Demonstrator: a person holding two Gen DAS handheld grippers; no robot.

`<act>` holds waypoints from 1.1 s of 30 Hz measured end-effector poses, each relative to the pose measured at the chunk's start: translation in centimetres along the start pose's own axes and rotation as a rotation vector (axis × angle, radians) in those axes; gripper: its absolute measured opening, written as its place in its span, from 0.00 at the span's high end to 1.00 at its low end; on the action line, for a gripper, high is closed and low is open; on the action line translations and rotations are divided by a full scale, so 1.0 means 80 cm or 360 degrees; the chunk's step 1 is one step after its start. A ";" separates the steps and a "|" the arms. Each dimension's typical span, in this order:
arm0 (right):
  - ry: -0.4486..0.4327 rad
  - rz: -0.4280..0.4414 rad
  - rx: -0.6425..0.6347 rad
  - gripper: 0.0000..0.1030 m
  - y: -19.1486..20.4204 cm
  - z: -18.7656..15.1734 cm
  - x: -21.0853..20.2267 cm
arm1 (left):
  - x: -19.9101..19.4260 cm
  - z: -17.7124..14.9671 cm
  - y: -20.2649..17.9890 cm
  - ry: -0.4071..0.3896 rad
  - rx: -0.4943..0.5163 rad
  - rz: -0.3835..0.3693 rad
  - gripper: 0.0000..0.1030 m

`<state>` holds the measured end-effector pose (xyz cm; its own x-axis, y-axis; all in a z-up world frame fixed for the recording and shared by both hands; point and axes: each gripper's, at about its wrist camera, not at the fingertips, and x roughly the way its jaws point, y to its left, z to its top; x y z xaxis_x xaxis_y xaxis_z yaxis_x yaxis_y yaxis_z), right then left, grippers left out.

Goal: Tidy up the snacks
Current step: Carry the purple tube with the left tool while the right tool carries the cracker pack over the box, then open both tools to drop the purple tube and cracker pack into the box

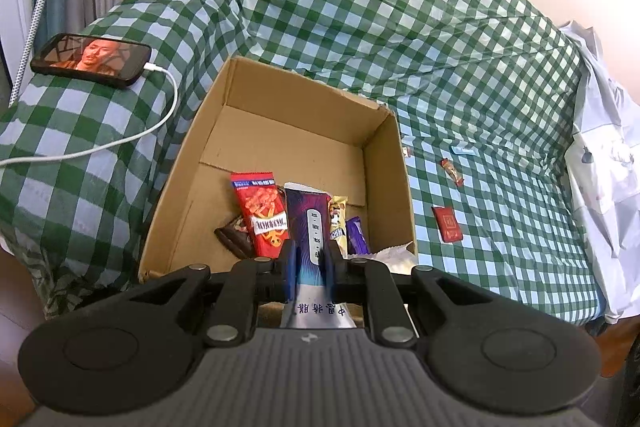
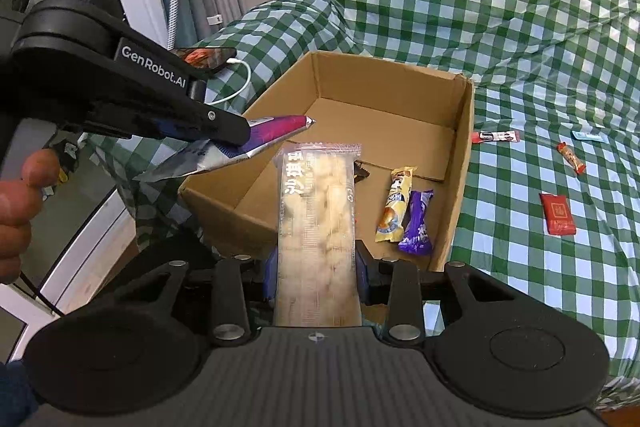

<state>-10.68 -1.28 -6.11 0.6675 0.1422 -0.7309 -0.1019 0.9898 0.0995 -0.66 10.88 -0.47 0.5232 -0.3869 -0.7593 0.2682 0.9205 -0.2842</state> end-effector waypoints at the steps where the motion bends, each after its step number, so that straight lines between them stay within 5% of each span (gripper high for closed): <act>1: 0.0000 0.0000 0.0009 0.63 -0.002 0.002 0.002 | 0.004 0.004 0.000 0.0005 -0.0004 0.0001 0.85; 16: 0.0060 -0.0022 0.0097 0.63 -0.046 0.050 0.070 | 0.083 0.066 0.000 0.0066 -0.0018 0.0030 0.85; 30: 0.0156 0.0004 0.0135 0.63 -0.072 0.063 0.135 | 0.163 0.078 0.003 0.0232 -0.0015 0.0099 0.83; 32: 0.0173 0.0012 0.0133 0.62 -0.073 0.063 0.142 | 0.170 0.080 0.007 0.0252 -0.0044 0.0121 0.68; 33: 0.0187 0.0017 0.0123 0.61 -0.074 0.064 0.146 | 0.171 0.081 0.008 0.0254 -0.0050 0.0129 0.40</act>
<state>1.45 -5.41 -11.79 0.5752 0.1552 -0.8031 -0.0482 0.9866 0.1561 11.90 5.86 -7.24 0.4064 -0.2999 -0.8631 0.2033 0.9506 -0.2346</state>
